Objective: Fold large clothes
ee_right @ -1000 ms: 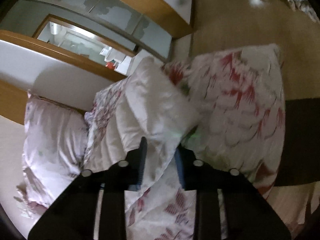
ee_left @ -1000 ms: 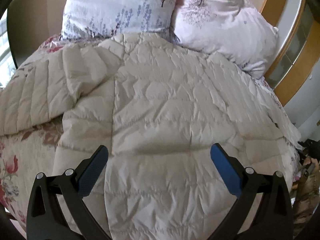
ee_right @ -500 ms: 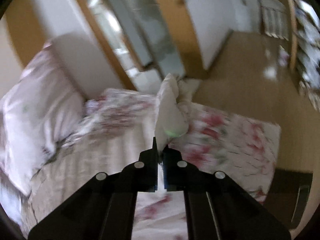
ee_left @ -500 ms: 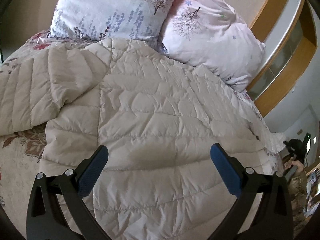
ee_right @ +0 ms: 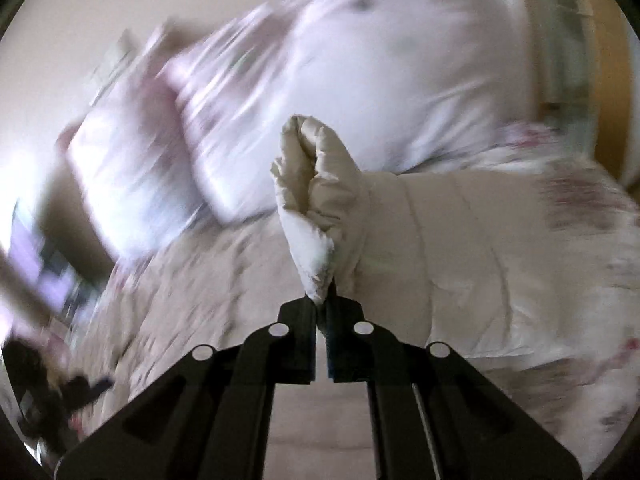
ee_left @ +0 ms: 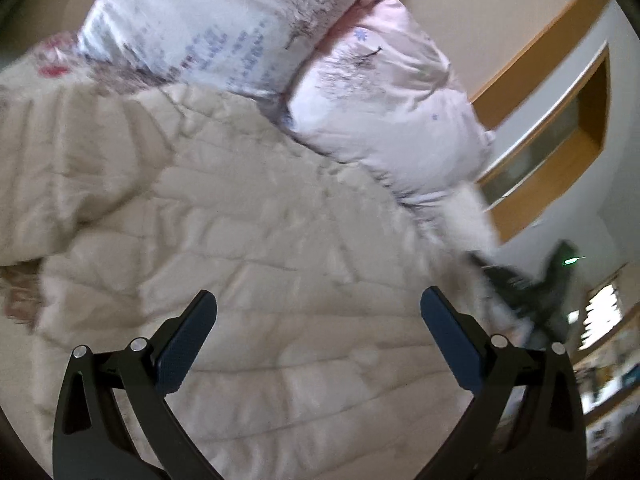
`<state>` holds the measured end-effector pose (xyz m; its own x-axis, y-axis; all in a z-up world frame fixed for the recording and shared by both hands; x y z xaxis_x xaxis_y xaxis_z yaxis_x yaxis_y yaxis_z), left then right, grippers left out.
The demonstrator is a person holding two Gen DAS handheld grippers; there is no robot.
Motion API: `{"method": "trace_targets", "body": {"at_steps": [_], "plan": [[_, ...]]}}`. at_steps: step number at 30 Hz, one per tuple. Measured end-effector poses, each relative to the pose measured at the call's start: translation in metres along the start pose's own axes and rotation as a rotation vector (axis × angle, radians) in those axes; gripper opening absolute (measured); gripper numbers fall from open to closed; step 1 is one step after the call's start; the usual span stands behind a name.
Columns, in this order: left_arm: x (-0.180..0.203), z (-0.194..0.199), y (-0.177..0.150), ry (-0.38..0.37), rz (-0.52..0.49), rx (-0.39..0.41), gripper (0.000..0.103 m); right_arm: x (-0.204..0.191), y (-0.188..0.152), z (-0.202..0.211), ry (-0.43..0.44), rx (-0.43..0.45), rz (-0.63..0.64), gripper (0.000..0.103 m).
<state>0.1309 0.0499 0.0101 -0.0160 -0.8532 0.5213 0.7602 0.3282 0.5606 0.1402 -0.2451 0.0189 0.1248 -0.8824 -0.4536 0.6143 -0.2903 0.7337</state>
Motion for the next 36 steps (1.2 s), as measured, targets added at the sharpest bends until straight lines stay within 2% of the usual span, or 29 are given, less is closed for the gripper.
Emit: {"method": "trace_targets", "body": {"at_steps": [4,8,9,11,13,14,15,18,22,26,29,30,32,34,36], "plan": [[0.006,-0.016,0.010,-0.041,0.046,-0.045,0.102,-0.033,-0.020,-0.046,0.065,-0.107,0.023,0.004],[0.014,-0.038,0.017,-0.084,0.091,-0.104,0.101,-0.048,-0.035,-0.070,0.094,-0.172,0.035,0.005],[0.017,-0.048,0.018,-0.100,0.105,-0.126,0.099,-0.054,-0.039,-0.075,0.103,-0.194,0.049,0.008],[0.022,-0.062,0.018,-0.123,0.124,-0.163,0.094,-0.055,-0.047,-0.076,0.114,-0.233,0.057,0.021],[0.026,-0.078,0.016,-0.140,0.155,-0.214,0.089,-0.050,-0.047,-0.072,0.131,-0.255,0.036,0.071],[0.027,-0.084,0.015,-0.144,0.165,-0.231,0.088,-0.045,-0.047,-0.065,0.135,-0.245,0.014,0.077],[0.028,-0.092,0.013,-0.142,0.177,-0.250,0.087,-0.039,-0.046,-0.053,0.151,-0.226,-0.024,0.078],[0.034,-0.109,0.010,-0.135,0.191,-0.285,0.082,-0.010,-0.045,-0.029,0.212,-0.208,-0.175,0.078],[0.039,-0.122,0.011,-0.129,0.208,-0.304,0.075,0.045,-0.049,-0.001,0.258,-0.151,-0.447,0.078],[0.048,-0.137,0.010,-0.139,0.223,-0.335,0.050,0.091,-0.045,0.016,0.212,-0.049,-0.604,0.070],[0.049,-0.145,0.007,-0.116,0.219,-0.344,0.024,0.115,-0.041,0.022,0.175,0.025,-0.662,0.062],[0.049,-0.147,0.008,-0.114,0.219,-0.343,0.015,0.120,-0.039,0.023,0.154,0.047,-0.671,0.057],[0.048,-0.150,0.011,-0.100,0.214,-0.334,0.011,0.130,-0.035,0.023,0.118,0.083,-0.687,0.043],[0.046,-0.147,0.016,-0.088,0.206,-0.307,0.008,0.133,-0.029,0.019,0.101,0.091,-0.670,0.015],[0.044,-0.139,0.023,-0.075,0.189,-0.270,0.007,0.123,-0.025,0.016,0.103,0.091,-0.630,0.011]]}}
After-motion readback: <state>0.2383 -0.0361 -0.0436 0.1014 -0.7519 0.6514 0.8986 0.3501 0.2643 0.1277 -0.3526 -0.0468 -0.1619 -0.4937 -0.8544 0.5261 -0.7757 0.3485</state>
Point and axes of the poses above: each gripper's, at about its wrist camera, not at the fingertips, and z roughly against the way its jaws point, x to its right, y to its top, the point moved 3 cm from there along -z, roughly the way its jaws point, and after that the axes turned 11 degrees about y, right-handed, at the moved point
